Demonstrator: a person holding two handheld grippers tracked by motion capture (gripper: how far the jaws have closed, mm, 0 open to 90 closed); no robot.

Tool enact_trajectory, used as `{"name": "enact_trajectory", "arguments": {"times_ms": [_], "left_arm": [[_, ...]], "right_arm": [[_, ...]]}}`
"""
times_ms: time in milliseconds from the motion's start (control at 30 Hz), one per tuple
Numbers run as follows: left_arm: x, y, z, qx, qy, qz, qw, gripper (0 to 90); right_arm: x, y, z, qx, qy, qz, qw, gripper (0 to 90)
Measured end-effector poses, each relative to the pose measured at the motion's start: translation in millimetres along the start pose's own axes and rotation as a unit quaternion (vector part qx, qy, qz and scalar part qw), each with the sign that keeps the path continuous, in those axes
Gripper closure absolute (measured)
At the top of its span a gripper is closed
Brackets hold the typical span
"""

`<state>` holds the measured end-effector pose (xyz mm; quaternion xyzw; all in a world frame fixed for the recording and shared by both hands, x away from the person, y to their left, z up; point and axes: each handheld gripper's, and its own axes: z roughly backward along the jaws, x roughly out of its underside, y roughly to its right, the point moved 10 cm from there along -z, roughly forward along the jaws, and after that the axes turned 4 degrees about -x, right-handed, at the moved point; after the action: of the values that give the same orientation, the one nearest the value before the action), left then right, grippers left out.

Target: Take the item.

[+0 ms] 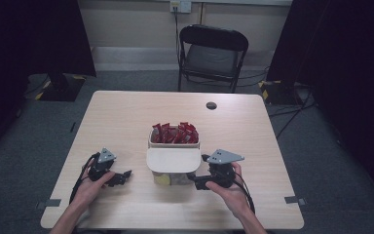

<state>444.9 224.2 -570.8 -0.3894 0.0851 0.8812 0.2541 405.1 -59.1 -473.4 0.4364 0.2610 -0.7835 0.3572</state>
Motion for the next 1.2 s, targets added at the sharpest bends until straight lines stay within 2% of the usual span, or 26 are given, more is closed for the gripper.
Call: {"name": "enact_trajectory", "arguments": {"times_ms": [500,733,1200], "left_arm": [[0.1,0.0,0.1,0.000,0.000,0.000,1.0000,8.1],[0.1,-0.1,0.1,0.000,0.000,0.000,1.0000,8.1],[0.1,0.0,0.1,0.000,0.000,0.000,1.0000,8.1]], "right_arm": [[-3.4,-1.5,1.0,-0.003,0.007,0.006,1.0000,20.3],[-5.0,-0.6,1.7,0.001,0.008,0.002,1.0000,16.9],[-8.3,-0.1,3.0,0.003,0.013,0.007,0.9999,17.3]]}}
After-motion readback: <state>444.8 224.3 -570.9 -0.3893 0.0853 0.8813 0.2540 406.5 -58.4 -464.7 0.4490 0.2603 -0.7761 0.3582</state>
